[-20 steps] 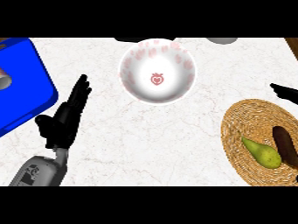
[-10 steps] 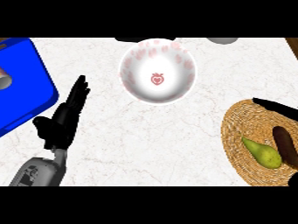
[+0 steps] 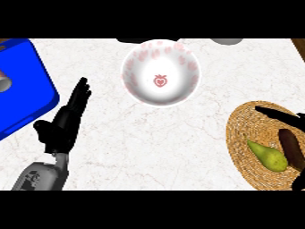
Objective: Pick the pear from the placemat and place it in the bowl
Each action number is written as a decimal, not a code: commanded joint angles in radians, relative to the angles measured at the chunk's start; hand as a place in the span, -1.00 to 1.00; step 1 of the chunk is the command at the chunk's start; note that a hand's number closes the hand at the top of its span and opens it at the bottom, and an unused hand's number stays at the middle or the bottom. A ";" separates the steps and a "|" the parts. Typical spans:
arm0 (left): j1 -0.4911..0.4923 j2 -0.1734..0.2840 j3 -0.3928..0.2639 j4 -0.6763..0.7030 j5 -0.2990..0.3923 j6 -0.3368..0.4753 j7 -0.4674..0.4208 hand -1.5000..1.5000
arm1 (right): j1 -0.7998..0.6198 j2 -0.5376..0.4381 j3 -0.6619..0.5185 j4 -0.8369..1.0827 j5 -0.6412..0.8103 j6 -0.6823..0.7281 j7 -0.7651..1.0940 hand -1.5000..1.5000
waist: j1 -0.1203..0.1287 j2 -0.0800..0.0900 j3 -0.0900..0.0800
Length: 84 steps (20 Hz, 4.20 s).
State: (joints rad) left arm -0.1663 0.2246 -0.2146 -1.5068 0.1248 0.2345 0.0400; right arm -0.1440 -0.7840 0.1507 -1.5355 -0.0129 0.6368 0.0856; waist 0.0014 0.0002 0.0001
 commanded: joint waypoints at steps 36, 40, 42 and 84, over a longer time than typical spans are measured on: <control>0.060 -0.114 0.112 -0.073 -0.113 -0.128 0.065 0.00 | 0.065 0.258 -0.134 0.262 0.479 0.014 -0.284 -1.00 | 0.001 0.000 0.000; 0.029 -0.132 0.118 -0.066 -0.154 -0.109 0.079 0.00 | 0.053 0.323 -0.119 0.247 0.488 0.050 -0.232 -1.00 | -0.001 -0.001 0.000; 0.019 -0.151 0.134 0.028 -0.157 -0.115 -0.014 0.00 | 0.009 0.297 -0.149 0.309 0.492 0.080 -0.278 -1.00 | -0.001 0.000 0.000; -0.072 -0.167 0.091 0.027 -0.155 -0.150 0.071 0.00 | -0.967 0.784 0.466 0.286 0.845 -1.217 0.999 1.00 | 0.095 -0.010 -0.007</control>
State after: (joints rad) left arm -0.2215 0.0567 -0.1331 -1.4864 -0.0315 0.0805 0.1027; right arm -0.9330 -0.0014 0.5904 -1.3096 0.7901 -0.5770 0.8564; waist 0.1018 -0.0119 -0.0079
